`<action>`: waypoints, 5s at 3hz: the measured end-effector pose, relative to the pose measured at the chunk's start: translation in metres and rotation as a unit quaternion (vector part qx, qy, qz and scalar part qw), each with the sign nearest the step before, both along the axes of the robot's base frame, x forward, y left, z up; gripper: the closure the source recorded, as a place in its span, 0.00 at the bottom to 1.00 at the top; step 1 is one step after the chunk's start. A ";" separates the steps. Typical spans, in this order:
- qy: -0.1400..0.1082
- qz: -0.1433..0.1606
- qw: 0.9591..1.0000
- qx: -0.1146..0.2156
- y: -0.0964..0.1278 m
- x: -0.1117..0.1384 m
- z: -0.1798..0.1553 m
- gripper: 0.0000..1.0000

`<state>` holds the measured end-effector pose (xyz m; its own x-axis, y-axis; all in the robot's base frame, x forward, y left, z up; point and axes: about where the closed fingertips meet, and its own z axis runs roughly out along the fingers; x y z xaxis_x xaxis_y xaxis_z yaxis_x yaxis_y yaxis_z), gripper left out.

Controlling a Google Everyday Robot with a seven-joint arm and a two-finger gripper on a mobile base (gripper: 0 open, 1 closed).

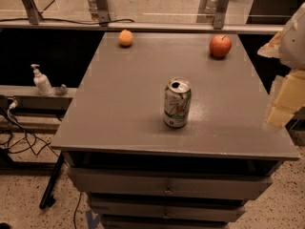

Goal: Move 7up can near apple

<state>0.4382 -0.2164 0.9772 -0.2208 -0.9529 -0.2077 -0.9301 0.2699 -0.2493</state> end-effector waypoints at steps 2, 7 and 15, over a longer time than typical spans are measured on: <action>-0.009 -0.001 0.999 0.033 0.006 0.003 -0.002 0.00; -0.054 0.037 0.934 0.351 0.064 0.061 -0.094 0.00; -0.116 0.027 0.826 0.551 0.112 0.109 -0.073 1.00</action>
Offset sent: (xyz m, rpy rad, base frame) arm 0.0072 0.0123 -0.0109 0.1902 -0.0192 -0.0068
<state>0.5471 -0.1042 0.9045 -0.0169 -0.1640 -0.9863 -0.9101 0.4111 -0.0527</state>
